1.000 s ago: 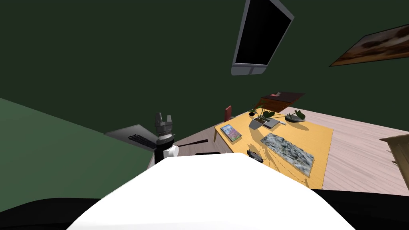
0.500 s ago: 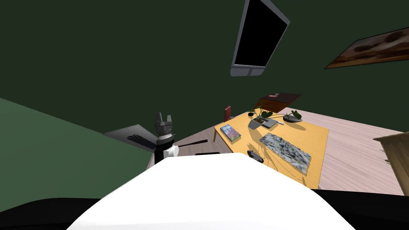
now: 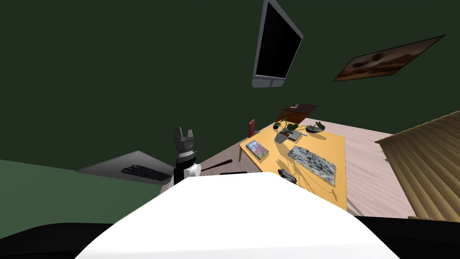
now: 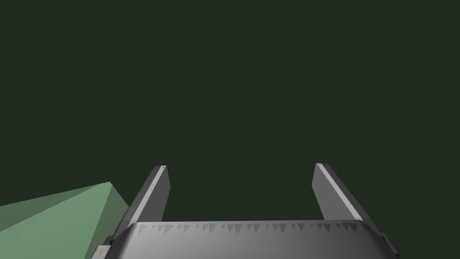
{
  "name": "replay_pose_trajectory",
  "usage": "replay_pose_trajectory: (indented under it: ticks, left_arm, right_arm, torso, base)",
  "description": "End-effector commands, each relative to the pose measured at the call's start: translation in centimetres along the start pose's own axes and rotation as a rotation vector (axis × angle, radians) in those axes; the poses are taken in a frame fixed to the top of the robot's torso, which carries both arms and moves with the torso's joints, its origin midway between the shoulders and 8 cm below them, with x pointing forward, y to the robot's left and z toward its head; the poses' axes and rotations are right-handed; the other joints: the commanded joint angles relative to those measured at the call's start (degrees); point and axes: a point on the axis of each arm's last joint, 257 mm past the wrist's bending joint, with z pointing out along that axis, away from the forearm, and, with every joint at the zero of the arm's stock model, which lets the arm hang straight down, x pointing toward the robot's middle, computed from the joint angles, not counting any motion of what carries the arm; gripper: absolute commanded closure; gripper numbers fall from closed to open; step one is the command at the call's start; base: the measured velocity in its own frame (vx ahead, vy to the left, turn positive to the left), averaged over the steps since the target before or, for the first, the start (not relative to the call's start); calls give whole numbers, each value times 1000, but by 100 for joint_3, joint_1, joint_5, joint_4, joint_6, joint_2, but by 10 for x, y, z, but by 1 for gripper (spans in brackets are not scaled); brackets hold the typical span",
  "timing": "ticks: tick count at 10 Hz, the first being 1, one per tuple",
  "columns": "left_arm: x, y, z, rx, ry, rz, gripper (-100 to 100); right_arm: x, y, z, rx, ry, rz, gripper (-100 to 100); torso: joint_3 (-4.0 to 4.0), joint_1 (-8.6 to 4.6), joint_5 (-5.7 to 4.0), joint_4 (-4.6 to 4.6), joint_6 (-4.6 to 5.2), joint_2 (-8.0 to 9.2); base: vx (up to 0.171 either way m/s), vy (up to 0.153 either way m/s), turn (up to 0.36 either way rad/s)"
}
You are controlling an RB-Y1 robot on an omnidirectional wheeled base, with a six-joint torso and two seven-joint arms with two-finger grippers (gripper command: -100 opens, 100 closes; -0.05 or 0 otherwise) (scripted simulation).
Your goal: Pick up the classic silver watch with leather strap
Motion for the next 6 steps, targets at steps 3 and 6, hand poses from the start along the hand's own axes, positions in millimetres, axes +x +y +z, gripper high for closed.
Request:
replay_pose_trajectory:
  ticks: [3,6]
  left_arm:
    - [0,0,0,0,0,0,0]
    - [0,0,0,0,0,0,0]
  right_arm:
    - [-2,3,-2,-60,-2,-29,100]
    - [-2,3,-2,-67,-2,-33,0]
  torso:
    - [3,-7,-4,2,-4,5]
    - [9,-17,-7,5,-9,15]
  base:
    - [73,45,-178]
    - [35,27,-82]
